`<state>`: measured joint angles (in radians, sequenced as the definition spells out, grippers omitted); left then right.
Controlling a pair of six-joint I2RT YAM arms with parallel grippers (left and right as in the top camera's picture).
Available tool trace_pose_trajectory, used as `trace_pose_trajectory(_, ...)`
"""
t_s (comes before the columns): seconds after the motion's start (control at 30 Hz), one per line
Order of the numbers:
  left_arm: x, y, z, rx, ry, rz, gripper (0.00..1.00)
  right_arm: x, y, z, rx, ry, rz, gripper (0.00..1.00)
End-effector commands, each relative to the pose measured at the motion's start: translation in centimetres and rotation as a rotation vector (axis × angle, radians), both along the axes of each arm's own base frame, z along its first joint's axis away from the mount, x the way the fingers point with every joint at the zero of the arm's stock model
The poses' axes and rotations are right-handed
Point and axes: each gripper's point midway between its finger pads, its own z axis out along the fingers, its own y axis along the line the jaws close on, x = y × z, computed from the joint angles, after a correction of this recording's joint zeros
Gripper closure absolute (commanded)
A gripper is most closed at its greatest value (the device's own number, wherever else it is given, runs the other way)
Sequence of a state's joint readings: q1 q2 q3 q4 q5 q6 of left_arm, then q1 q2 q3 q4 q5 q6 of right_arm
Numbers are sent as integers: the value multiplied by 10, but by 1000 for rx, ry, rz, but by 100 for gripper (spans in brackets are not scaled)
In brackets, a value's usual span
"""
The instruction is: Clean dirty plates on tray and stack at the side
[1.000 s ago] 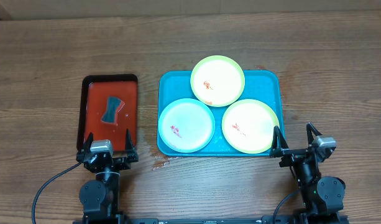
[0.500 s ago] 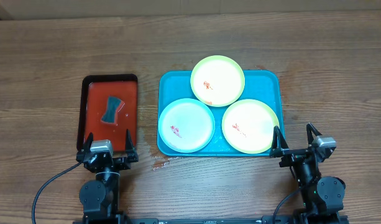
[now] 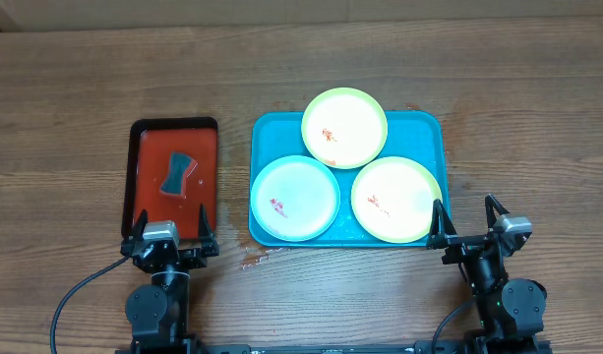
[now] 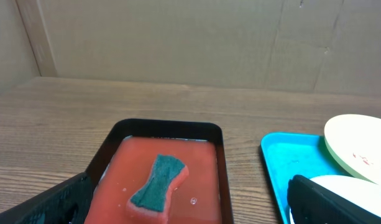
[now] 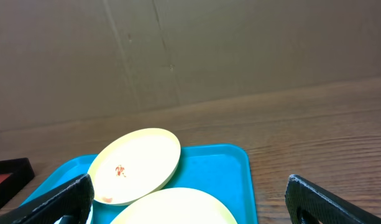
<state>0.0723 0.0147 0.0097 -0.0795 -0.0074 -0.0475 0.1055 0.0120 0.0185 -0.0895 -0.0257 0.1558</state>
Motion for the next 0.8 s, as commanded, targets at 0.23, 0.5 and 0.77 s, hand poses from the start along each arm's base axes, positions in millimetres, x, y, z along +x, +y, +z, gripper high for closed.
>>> trace_pose_trajectory(0.23, 1, -9, 21, -24, -93, -54, 0, 0, 0, -2, -6, -6, -2, 0)
trace_pose_trajectory(0.5, -24, -64, 109, -178, -434, -408, 0, 0, 0, -2, -6, -6, -2, 0)
trace_pose_trajectory(0.77, -26, -40, 170, -85, -470, -248, 0, 0, 0, -2, -6, -6, -2, 0)
